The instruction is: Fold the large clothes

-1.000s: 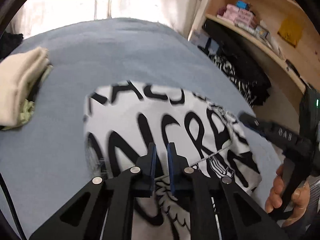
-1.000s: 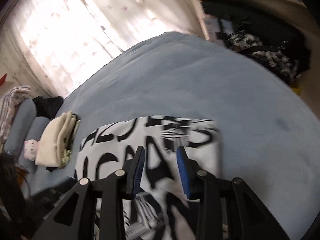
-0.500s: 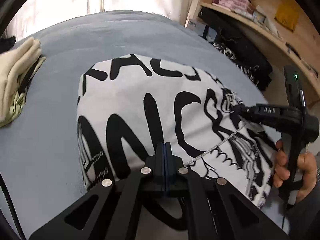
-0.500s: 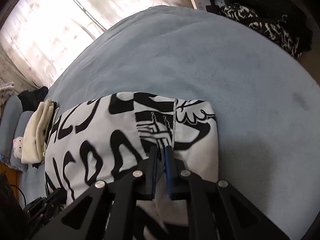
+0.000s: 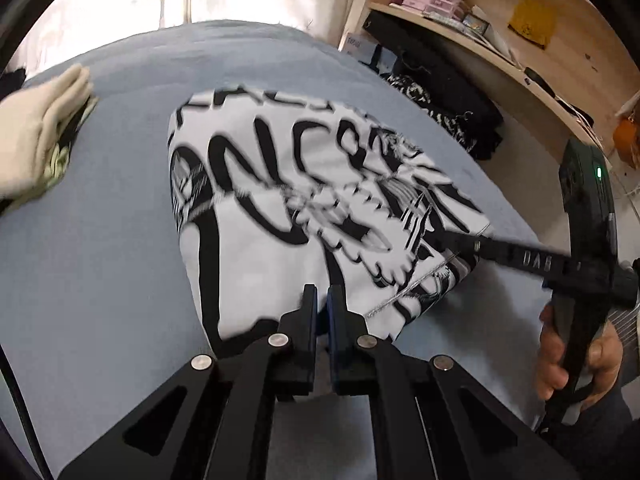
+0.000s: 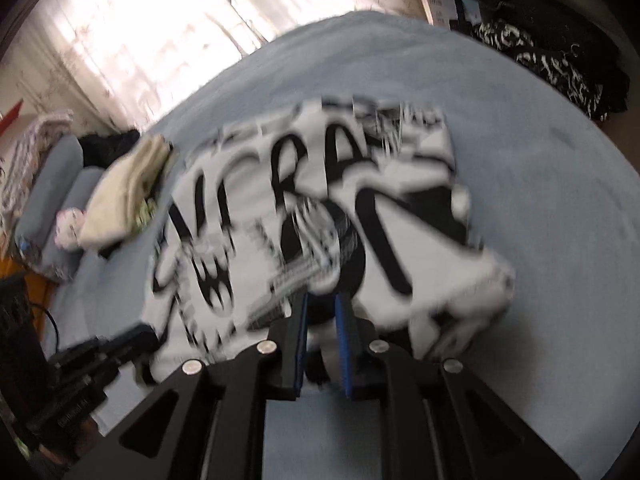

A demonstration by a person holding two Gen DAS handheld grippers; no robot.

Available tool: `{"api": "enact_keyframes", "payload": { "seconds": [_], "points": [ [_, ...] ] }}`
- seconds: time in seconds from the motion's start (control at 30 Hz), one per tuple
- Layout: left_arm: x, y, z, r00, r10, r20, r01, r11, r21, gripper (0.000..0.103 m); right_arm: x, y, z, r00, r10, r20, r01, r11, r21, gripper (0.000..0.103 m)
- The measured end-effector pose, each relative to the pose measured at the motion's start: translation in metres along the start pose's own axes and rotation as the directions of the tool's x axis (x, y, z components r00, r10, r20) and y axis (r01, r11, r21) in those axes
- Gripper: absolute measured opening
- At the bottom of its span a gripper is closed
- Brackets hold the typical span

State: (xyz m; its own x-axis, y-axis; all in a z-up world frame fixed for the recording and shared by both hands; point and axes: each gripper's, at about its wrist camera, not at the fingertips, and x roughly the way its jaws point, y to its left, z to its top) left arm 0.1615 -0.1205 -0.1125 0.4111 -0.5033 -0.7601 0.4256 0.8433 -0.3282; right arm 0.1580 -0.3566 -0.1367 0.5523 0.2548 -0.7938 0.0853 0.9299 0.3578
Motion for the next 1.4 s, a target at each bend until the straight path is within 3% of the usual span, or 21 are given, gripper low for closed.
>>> {"api": "enact_keyframes", "payload": {
  "seconds": [0.13,0.67,0.73,0.83,0.9,0.93,1.07,1.3,1.4],
  "points": [
    [0.016,0.017,-0.009,0.998,-0.026,-0.049,0.023,0.997,-0.077,0.001,0.021,-0.019,-0.023,0.999,0.025,-0.029,-0.023,0.998,0.066,0.015],
    [0.008,0.007,-0.011,0.999,0.026,-0.029,-0.028,0.997,-0.074,0.003,0.017,-0.017,-0.026,1.000,0.017,-0.025,-0.014,0.993,0.113,0.016],
    [0.004,0.008,-0.008,0.999,0.022,-0.048,-0.027,0.995,-0.093,0.007,0.014,-0.016,-0.024,0.999,0.026,-0.035,-0.022,0.993,0.118,0.021],
    [-0.006,0.008,-0.006,0.999,0.013,-0.045,-0.018,0.994,-0.109,0.031,0.008,-0.012,-0.020,0.996,0.070,-0.049,-0.063,0.990,0.124,0.039],
    [-0.015,0.006,-0.005,0.999,0.033,-0.023,-0.035,0.992,-0.117,0.074,0.004,-0.009,-0.018,0.995,0.086,-0.055,-0.079,0.989,0.124,0.047],
    [-0.020,0.006,-0.005,0.999,0.053,-0.010,-0.054,0.991,-0.125,0.081,0.002,-0.008,-0.017,0.994,0.090,-0.058,-0.083,0.989,0.121,0.050],
    [-0.035,0.007,-0.001,0.997,0.076,0.013,-0.073,0.987,-0.141,0.083,-0.005,-0.001,-0.015,0.988,0.131,-0.082,-0.120,0.985,0.121,0.062],
    [-0.043,0.019,0.003,0.994,0.101,-0.032,-0.106,0.976,-0.188,0.083,-0.023,0.002,-0.006,0.978,0.187,-0.092,-0.175,0.977,0.122,0.065],
    [-0.043,0.024,0.006,0.993,0.105,-0.054,-0.114,0.972,-0.207,0.083,-0.031,0.001,0.004,0.979,0.181,-0.099,-0.171,0.980,0.103,0.071]
  ]
}}
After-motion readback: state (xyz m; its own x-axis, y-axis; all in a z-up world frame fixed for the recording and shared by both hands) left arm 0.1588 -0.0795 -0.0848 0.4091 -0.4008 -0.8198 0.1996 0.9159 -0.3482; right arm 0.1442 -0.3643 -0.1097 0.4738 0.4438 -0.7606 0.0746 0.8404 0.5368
